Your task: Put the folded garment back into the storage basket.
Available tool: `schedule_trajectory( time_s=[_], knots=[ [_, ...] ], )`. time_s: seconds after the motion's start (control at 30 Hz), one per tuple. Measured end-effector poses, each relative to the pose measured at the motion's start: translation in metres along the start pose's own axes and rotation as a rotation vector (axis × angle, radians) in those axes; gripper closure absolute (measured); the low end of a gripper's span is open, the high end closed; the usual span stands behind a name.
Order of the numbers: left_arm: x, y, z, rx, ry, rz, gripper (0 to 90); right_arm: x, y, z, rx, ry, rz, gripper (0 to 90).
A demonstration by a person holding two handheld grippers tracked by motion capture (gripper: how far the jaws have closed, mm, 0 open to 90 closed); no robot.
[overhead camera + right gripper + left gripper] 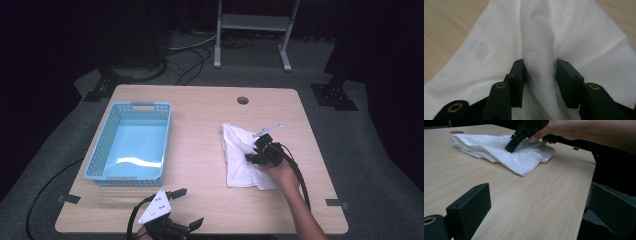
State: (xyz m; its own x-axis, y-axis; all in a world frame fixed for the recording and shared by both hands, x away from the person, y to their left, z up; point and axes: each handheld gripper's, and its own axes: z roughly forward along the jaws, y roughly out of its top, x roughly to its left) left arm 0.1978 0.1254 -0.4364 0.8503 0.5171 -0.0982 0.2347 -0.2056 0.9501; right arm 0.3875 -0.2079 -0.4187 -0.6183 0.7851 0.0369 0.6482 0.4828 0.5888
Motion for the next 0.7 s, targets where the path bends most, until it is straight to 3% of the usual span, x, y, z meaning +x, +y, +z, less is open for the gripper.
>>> schedule_trajectory(
  time_s=[0.17,0.43,0.57,0.7],
  knots=[
    [0.0,0.0,0.0,0.0,0.001,-0.001,4.1,0.002,-0.003,0.0,-0.031,-0.023,0.003,65.9],
    [0.001,0.0,0.0,0.001,0.0,-0.001,4.1,0.0,-0.004,-0.002,-0.044,-0.01,0.016,73.9],
    [0.001,0.0,0.0,0.002,0.0,-0.001,4.1,0.011,-0.003,-0.001,-0.053,-0.079,-0.047,77.7],
    [0.001,0.0,0.0,0.002,-0.001,0.0,4.1,0.013,-0.003,-0.002,-0.05,-0.09,-0.048,78.5]
  ],
)
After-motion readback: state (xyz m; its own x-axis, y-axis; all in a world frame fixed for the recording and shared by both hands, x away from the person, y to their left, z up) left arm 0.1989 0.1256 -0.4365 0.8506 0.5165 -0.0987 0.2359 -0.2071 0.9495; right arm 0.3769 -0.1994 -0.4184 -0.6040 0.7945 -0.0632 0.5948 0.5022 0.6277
